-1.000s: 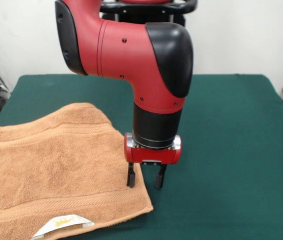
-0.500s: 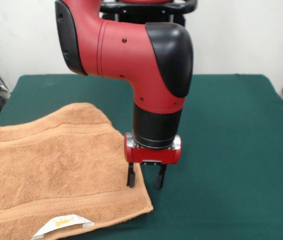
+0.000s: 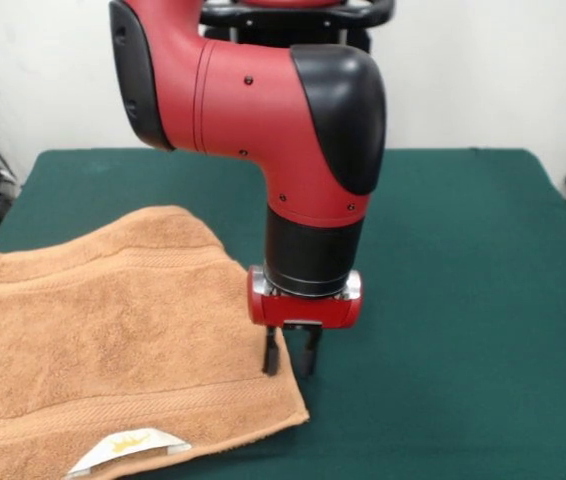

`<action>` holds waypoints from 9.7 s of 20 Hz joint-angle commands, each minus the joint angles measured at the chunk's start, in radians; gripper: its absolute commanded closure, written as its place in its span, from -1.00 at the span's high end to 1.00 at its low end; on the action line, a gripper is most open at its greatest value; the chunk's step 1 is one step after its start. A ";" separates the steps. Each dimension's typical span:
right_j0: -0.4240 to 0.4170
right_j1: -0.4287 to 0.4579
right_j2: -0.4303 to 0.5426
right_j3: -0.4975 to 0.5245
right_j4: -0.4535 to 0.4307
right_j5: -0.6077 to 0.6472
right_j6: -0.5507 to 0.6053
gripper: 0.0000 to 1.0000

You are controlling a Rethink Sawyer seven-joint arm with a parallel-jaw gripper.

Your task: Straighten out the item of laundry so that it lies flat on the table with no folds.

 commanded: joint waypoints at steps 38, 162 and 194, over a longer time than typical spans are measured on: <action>0.067 -0.011 0.008 0.055 -0.018 0.030 0.125 -1.00; -0.368 -0.273 0.424 0.243 -0.251 0.311 -0.242 -1.00; -0.063 -0.087 0.202 0.013 -0.312 0.121 0.179 -1.00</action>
